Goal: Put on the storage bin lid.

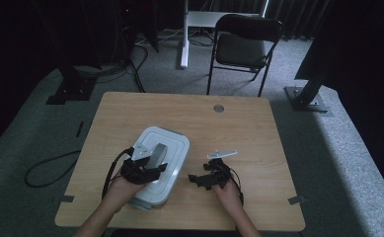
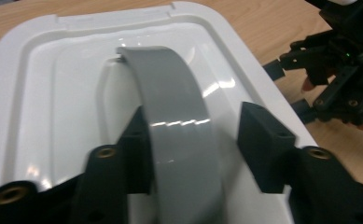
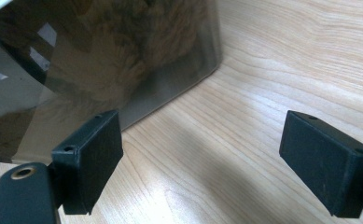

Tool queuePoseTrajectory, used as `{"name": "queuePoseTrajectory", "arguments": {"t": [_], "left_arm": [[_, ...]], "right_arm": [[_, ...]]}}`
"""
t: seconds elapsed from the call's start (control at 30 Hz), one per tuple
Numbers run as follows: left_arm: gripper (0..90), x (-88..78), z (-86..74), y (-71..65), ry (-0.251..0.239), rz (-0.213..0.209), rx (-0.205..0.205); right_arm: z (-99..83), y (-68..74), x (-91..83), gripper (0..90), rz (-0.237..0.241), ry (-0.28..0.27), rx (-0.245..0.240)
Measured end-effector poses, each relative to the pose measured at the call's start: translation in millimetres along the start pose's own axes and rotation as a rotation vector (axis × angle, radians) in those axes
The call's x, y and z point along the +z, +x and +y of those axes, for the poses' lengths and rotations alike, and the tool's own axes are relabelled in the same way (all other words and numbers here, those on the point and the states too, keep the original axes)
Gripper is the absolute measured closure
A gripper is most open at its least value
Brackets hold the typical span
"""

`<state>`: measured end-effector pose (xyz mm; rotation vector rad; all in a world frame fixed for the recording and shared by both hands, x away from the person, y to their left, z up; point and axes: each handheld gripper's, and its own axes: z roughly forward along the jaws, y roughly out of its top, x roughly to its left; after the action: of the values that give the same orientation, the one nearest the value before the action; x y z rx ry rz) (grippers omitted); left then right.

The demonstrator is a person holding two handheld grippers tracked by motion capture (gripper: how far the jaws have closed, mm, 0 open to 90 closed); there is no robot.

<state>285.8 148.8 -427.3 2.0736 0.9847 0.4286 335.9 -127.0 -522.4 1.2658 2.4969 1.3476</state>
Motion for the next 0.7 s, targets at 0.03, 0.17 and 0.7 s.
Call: {"name": "queuePoseTrajectory", "arguments": {"t": [0.03, 0.17, 0.7], "left_arm": [[44.2, -1.8, 0.3, 0.1, -0.002, -0.011, -0.007], [41.3, -7.7, 1.2, 1.9, -0.021, -0.017, -0.014], [28.0, -43.6, 4.5, 15.9, -0.139, 0.004, -0.028]], "right_arm": [[0.0, -0.4, -1.4, 12.5, -0.002, -0.002, 0.0], [-1.2, -4.8, -6.5, 12.5, -0.009, -0.014, 0.007], [-1.7, -7.0, -8.9, 12.5, -0.027, -0.02, 0.01]]}}
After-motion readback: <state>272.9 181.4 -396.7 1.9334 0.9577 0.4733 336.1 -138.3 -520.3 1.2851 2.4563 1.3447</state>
